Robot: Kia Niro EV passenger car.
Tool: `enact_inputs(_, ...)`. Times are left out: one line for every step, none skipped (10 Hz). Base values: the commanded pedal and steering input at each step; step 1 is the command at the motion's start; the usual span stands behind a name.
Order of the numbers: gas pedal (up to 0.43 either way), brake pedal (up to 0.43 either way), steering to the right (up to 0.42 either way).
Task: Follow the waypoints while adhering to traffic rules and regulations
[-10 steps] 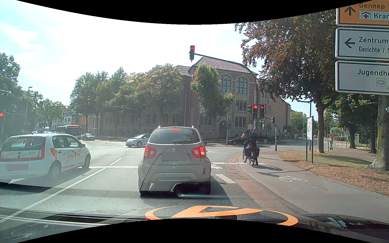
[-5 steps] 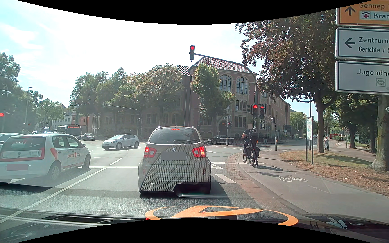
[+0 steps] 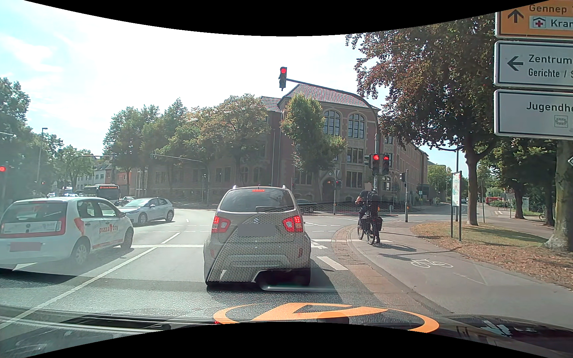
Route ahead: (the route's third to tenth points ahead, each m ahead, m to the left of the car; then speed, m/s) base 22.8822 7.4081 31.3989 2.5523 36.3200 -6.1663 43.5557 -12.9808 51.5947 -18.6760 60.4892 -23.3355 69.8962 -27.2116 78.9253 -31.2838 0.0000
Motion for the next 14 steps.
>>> enact_inputs(0.0, 0.177, -0.047)
enact_inputs(0.0, 0.171, -0.047)
enact_inputs(0.0, 0.177, -0.047)
enact_inputs(0.0, 0.177, -0.047)
enact_inputs(0.0, 0.171, -0.047)
enact_inputs(0.0, 0.177, -0.047)
enact_inputs(0.0, 0.177, -0.047)
enact_inputs(0.0, 0.177, -0.047)
enact_inputs(0.0, 0.171, -0.047)
enact_inputs(0.0, 0.177, -0.047)
enact_inputs(0.0, 0.177, -0.047)
enact_inputs(0.0, 0.171, -0.047)
enact_inputs(0.0, 0.177, -0.046)
enact_inputs(0.0, 0.171, -0.047)
